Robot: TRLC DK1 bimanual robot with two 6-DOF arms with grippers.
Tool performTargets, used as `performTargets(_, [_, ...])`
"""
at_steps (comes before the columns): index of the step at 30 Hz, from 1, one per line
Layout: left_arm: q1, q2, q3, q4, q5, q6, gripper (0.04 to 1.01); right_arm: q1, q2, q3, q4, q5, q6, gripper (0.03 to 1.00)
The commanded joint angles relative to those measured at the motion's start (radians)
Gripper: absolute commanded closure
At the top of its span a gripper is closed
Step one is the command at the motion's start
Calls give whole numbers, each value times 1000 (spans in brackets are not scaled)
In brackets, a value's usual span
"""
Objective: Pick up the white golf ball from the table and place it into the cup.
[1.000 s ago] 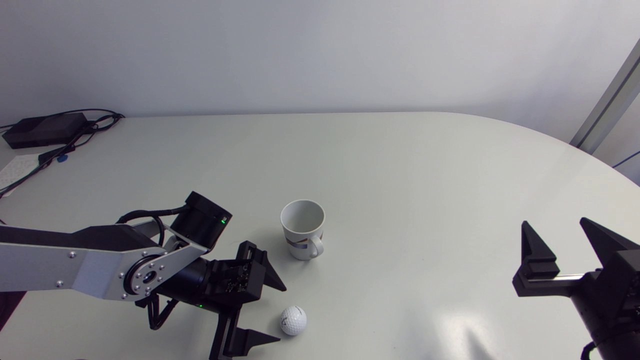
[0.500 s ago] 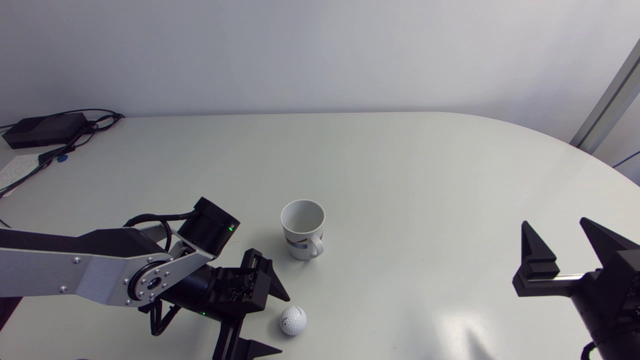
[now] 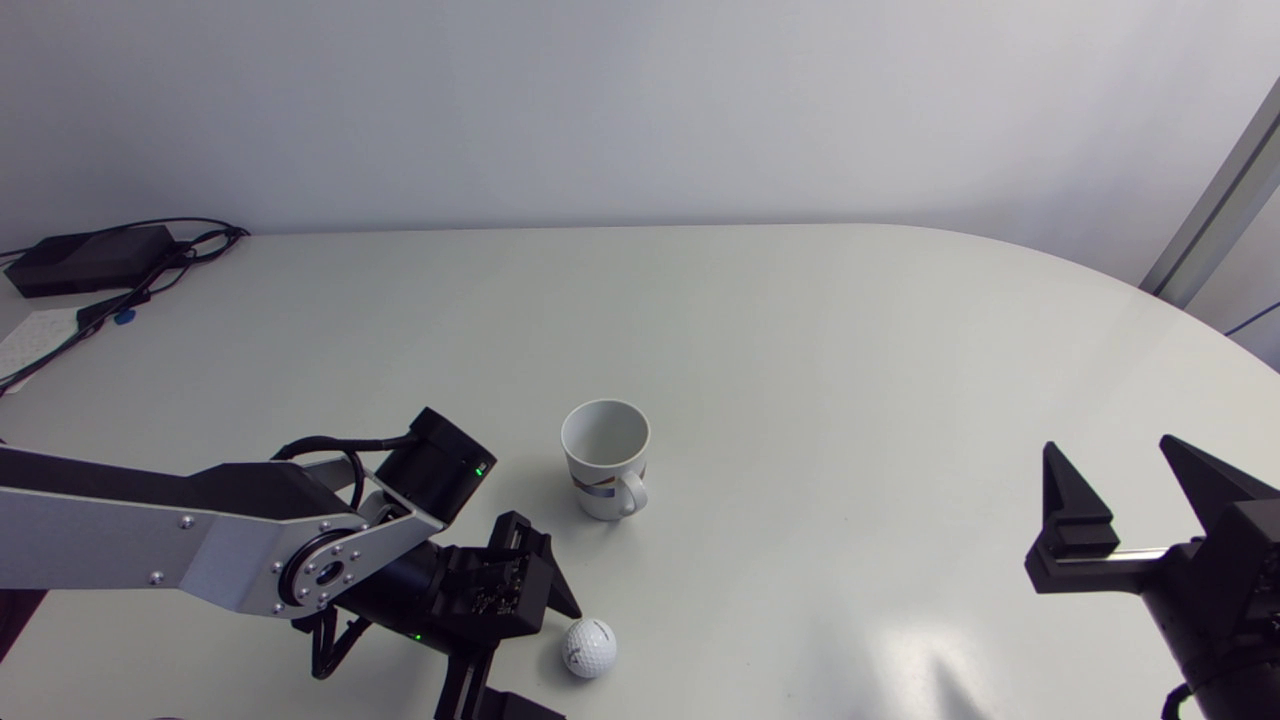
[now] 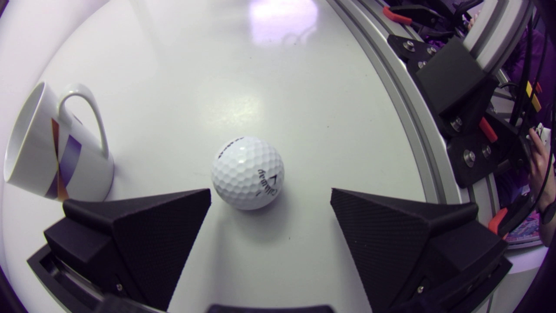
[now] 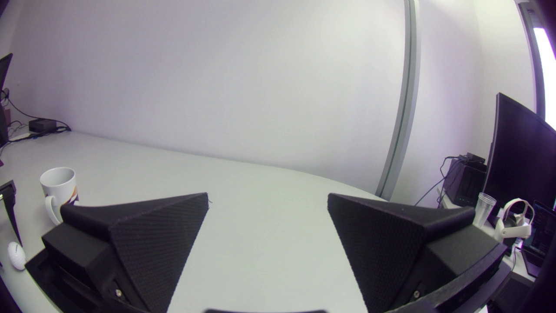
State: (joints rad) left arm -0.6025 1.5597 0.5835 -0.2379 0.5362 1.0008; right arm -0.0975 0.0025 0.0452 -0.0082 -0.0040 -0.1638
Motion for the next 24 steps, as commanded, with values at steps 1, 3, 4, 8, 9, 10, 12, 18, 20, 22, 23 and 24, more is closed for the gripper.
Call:
performTargets(1, [-13, 23, 26, -8, -7, -10, 57, 2, -6, -45, -3, -8, 6, 70])
performTargets(3, [-13, 26, 32, -8, -7, -13, 57, 2, -6, -45, -3, -8, 6, 70])
performTargets(4, [-13, 26, 35, -8, -8, -16, 57, 2, -6, -45, -3, -8, 6, 70])
performTargets(8, [-14, 37, 47, -8, -8, -21, 57, 2, -6, -45, -3, -8, 7, 70])
performTargets(9, [-16, 40, 50, -8, -7, -21, 57, 2, -6, -45, -3, -8, 7, 70])
performTargets(10, [-19, 45, 52, -6, -7, -21, 57, 2, -6, -45, -3, -8, 6, 70])
performTargets(12, [-23, 51, 53, -6, -7, -22, 57, 2, -6, -45, -3, -8, 6, 70])
performTargets(18, [-31, 56, 58, -6, -7, -24, 57, 2, -6, -45, -3, -8, 7, 70])
performTargets(20, [-33, 63, 61, -5, -7, -25, 57, 2, -6, -45, -3, -8, 7, 70])
performTargets(22, [-39, 68, 67, -5, -7, -28, 57, 2, -6, -45, -3, -8, 6, 70])
performTargets(23, [-40, 69, 67, -3, -7, -28, 57, 2, -6, -45, -3, -8, 6, 70])
performTargets(24, [-43, 72, 68, -3, -7, -30, 57, 2, -6, -45, -3, -8, 6, 70])
